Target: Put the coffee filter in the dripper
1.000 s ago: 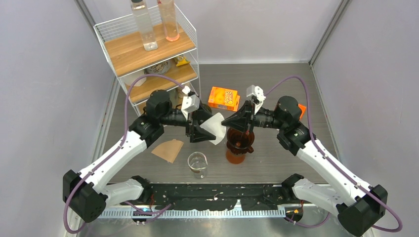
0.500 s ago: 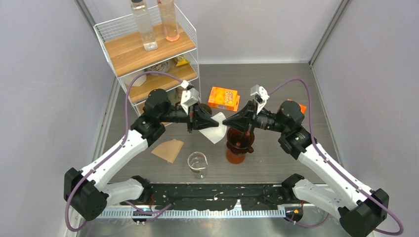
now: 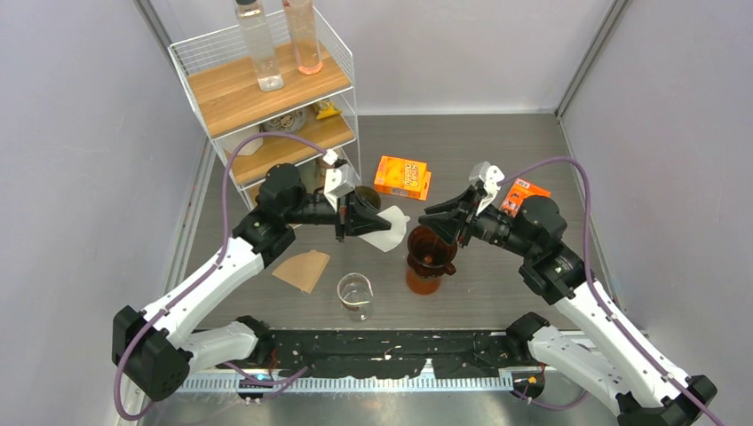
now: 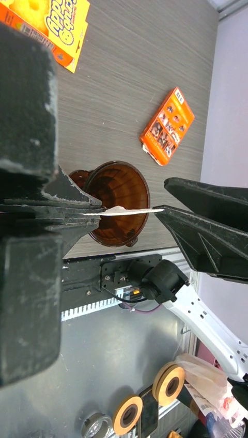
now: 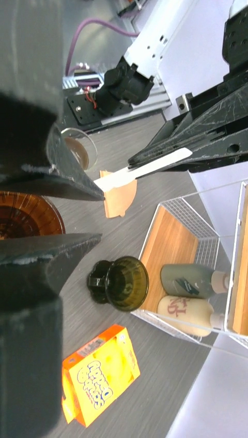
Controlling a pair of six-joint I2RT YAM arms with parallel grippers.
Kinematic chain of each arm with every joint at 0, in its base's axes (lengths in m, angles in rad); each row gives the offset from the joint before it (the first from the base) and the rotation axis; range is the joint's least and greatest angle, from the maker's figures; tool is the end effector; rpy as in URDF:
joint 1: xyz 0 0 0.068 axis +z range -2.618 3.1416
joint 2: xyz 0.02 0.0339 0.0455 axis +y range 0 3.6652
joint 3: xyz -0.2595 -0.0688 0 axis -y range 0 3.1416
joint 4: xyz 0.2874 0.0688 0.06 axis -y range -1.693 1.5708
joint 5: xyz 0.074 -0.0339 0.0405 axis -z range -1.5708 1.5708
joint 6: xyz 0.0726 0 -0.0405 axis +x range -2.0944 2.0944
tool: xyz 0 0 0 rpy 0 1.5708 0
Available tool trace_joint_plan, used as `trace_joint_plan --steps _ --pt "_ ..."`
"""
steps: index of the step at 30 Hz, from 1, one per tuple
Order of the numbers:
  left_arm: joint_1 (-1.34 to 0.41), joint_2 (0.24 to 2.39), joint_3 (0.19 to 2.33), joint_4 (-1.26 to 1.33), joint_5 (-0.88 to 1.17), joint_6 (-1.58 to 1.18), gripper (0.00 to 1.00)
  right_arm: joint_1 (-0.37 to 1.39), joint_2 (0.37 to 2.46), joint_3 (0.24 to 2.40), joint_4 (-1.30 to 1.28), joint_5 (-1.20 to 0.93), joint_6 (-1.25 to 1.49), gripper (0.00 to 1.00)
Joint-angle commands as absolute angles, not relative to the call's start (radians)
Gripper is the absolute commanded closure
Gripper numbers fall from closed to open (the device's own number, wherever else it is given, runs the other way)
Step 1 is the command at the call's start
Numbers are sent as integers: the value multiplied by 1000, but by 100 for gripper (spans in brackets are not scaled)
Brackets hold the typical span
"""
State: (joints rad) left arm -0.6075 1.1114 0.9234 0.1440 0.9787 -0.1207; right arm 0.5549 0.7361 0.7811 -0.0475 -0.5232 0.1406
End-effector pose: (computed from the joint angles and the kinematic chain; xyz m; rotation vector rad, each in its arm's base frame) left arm 0.2225 -0.2281 0.3463 1.1602 1.3370 -1.3224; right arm 0.1925 0.1620 0.3603 -0.7469 1.4773 0.9462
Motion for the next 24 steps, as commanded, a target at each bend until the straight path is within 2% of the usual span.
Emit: trace_joint_plan --steps 1,3,9,13,24 --pt "-606 1101 937 141 1018 -88 100 555 720 793 -78 -451 87 61" --pt "-606 1107 943 135 1040 -78 100 556 731 791 -70 -451 86 49" --pt "-605 1127 965 107 1044 -64 100 555 791 788 20 -497 150 37" --pt "-606 1135 969 97 1032 -58 100 555 829 797 47 -504 179 33" --pt "-605 1106 962 91 932 -84 100 555 810 792 46 -569 207 33"
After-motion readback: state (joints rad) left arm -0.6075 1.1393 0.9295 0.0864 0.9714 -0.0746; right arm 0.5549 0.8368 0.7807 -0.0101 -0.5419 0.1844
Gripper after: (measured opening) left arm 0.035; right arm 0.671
